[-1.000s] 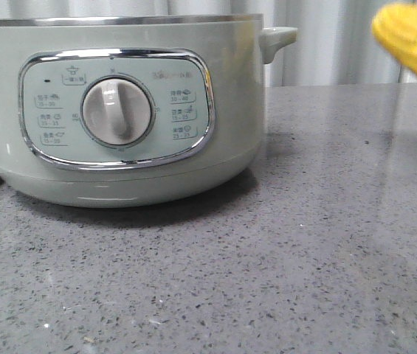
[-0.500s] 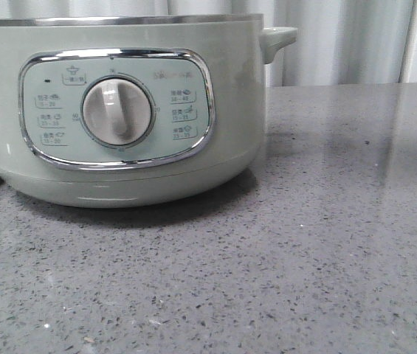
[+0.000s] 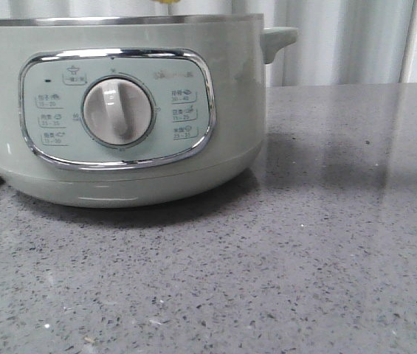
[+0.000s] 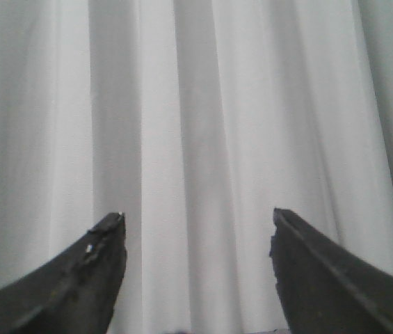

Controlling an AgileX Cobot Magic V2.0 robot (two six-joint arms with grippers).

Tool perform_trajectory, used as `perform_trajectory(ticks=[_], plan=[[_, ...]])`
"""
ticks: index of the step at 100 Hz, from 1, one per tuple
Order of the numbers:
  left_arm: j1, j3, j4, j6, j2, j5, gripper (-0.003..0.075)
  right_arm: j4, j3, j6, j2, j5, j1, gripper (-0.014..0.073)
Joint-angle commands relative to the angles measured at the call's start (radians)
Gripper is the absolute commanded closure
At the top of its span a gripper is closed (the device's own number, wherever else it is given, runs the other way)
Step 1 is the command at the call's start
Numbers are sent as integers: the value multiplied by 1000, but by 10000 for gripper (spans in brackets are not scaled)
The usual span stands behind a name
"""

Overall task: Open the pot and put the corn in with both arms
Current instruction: 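Lower the corn into the pot and open the right gripper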

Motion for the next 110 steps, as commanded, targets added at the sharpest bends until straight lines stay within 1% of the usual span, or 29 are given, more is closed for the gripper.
perform_trajectory(ticks=[1, 3, 4, 5, 8, 15, 21, 67, 82, 89, 96, 97, 98, 106, 110], plan=[[-6, -34, -9, -10, 4, -78, 312, 12, -35, -14, -24, -95, -1, 438], [-6, -34, -9, -10, 4, -78, 312, 12, -35, -14, -22, -100, -1, 420], [-6, -34, -9, -10, 4, -78, 312, 12, -35, -14, -20, -102, -1, 393], [-6, -34, -9, -10, 4, -78, 312, 12, -35, -14, -20, -102, -1, 393], [-6, -34, -9, -10, 4, -78, 312, 12, -35, -14, -19, -106, -1, 347], [-6, -34, -9, -10, 4, -78, 312, 12, -35, -14, -17, -108, -1, 270], [-6, -34, -9, -10, 4, -78, 312, 12, -35, -14, -17, -110, -1, 239], [-6, -34, -9, -10, 4, -78, 312, 12, -35, -14, -17, -104, -1, 242], [-6, -34, -9, -10, 4, -78, 312, -19, -35, -14, -50, -38, -1, 246], [-6, -34, -9, -10, 4, -78, 317, -46, -35, -14, -77, 1, -1, 282], [-6, -34, -9, -10, 4, -76, 344, -58, -35, -14, -106, 43, -1, 362], [-6, -34, -9, -10, 4, -76, 353, -61, -35, -14, -111, 59, -1, 391], [-6, -34, -9, -10, 4, -76, 358, -61, -35, -14, -114, 59, -1, 391], [-6, -34, -9, -10, 4, -76, 432, -82, -35, -14, -150, 123, -1, 503], [-6, -34, -9, -10, 4, -76, 473, -94, -35, -14, -165, 148, -1, 543]])
